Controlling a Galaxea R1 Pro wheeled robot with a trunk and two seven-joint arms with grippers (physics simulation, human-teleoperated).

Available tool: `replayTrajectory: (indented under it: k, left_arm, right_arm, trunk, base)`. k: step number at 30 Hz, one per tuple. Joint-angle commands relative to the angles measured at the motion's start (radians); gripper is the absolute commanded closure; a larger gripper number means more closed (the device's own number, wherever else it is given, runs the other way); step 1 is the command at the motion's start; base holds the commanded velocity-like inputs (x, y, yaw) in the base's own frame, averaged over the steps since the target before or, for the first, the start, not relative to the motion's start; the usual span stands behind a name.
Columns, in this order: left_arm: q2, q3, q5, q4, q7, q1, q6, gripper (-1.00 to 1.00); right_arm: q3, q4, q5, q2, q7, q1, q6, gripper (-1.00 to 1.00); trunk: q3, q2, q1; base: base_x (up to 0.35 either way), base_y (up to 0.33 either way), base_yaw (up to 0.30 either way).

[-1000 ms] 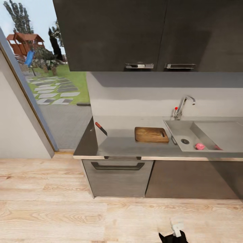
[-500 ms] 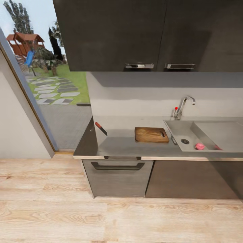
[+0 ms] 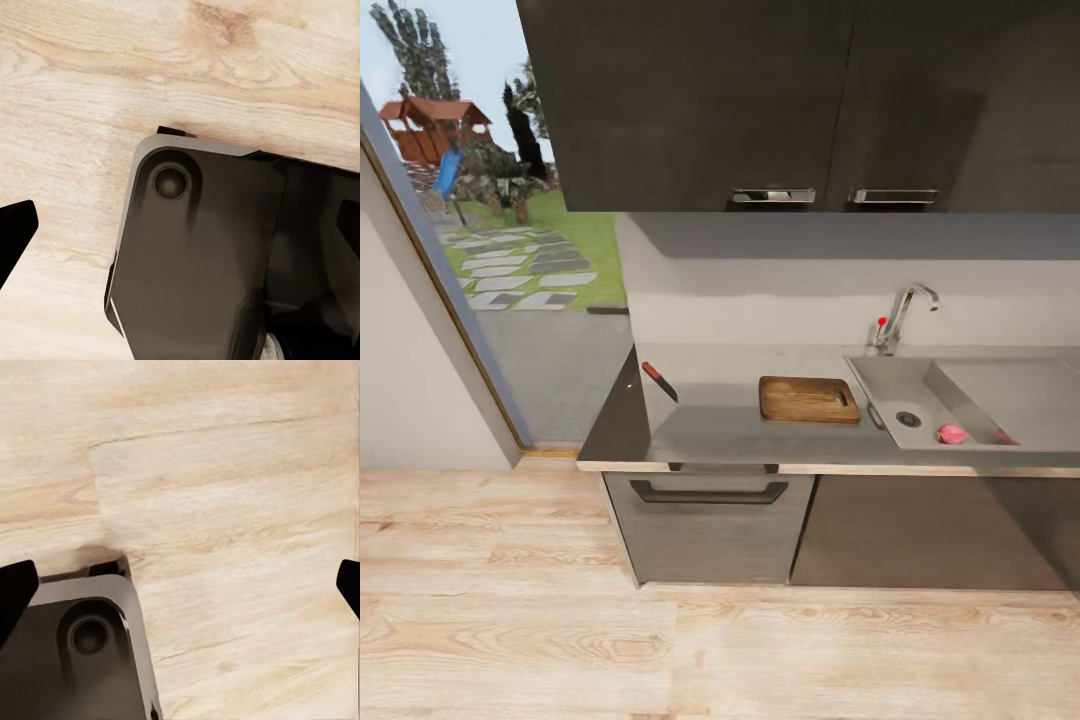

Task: In the kitchen, take the Vidalia onion out of the sink, dice it on the chopping board with the paring knife, put the diced onion into the bowl on the countertop, then place both the paring knife and the chopping board into the sink.

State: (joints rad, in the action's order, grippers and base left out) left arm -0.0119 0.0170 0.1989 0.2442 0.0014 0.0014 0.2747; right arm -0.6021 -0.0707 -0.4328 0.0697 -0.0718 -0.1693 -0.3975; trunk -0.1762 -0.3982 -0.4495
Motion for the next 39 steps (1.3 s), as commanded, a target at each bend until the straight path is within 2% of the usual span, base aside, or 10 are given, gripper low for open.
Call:
replayTrajectory:
  k: [1, 4, 5, 10, 14, 23, 30, 35, 37, 39]
  left_arm:
    - [0.000, 0.001, 0.004, 0.001, 0.000, 0.000, 0.001, -1.00]
    - [0.000, 0.001, 0.004, 0.001, 0.000, 0.000, 0.001, -1.00]
    - [0.001, 0.001, 0.004, 0.001, 0.000, 0.000, 0.001, -1.00]
    - [0.001, 0.001, 0.004, 0.001, 0.000, 0.000, 0.000, -1.00]
    - [0.000, 0.001, 0.004, 0.001, 0.000, 0.000, 0.000, -1.00]
    - [-0.002, 0.001, 0.004, 0.002, -0.001, 0.000, 0.000, -1.00]
    - [-0.002, 0.001, 0.004, 0.002, -0.001, 0.000, 0.000, -1.00]
    - [-0.002, 0.001, 0.004, 0.003, -0.001, 0.000, 0.000, -1.00]
    - [-0.002, 0.001, 0.004, 0.003, -0.001, 0.000, 0.000, -1.00]
    - [-0.002, 0.001, 0.004, 0.002, -0.001, 0.000, 0.000, -1.00]
  right_arm:
    - [-0.005, -0.028, -0.006, -0.002, -0.006, -0.001, -0.003, -1.00]
    - [-0.004, -0.077, -0.002, -0.012, -0.007, -0.001, -0.002, -1.00]
    - [0.001, -0.101, -0.001, -0.027, -0.009, -0.001, -0.003, -1.00]
    - [0.005, -0.069, -0.002, -0.040, -0.011, -0.001, -0.002, -1.00]
    - [0.006, -0.009, -0.002, -0.043, -0.011, -0.001, -0.003, -1.00]
    - [0.008, -0.005, -0.003, -0.052, -0.010, -0.001, -0.006, -1.00]
    - [0.004, -0.001, -0.002, -0.070, -0.008, -0.001, -0.004, -1.00]
    - [0.007, -0.002, -0.002, -0.063, -0.008, -0.001, -0.005, -1.00]
    - [0.016, -0.004, -0.002, -0.060, -0.008, -0.001, -0.005, -1.00]
    - [0.050, -0.005, -0.002, -0.059, -0.008, -0.001, -0.005, -1.00]
  trunk:
    - [-0.002, -0.002, -0.001]
    - [-0.002, -0.002, -0.001]
    - [-0.002, -0.002, -0.001]
    - [-0.002, -0.002, -0.001]
    - [-0.002, -0.002, -0.001]
    - [-0.002, -0.002, -0.001]
    - [-0.002, -0.002, -0.001]
    - [-0.002, -0.002, -0.001]
    - [-0.002, -0.002, -0.001]
    - [-0.002, -0.002, -0.001]
  base:
    - [0.000, 0.000, 0.000]
    - [0.000, 0.000, 0.000]
    - [0.000, 0.000, 0.000]
    - [0.000, 0.000, 0.000]
    - [0.000, 0.000, 0.000]
    - [0.000, 0.000, 0.000]
    - [0.000, 0.000, 0.000]
    - [0.000, 0.000, 0.000]
    - [0.000, 0.000, 0.000]
    - [0.000, 0.000, 0.000]
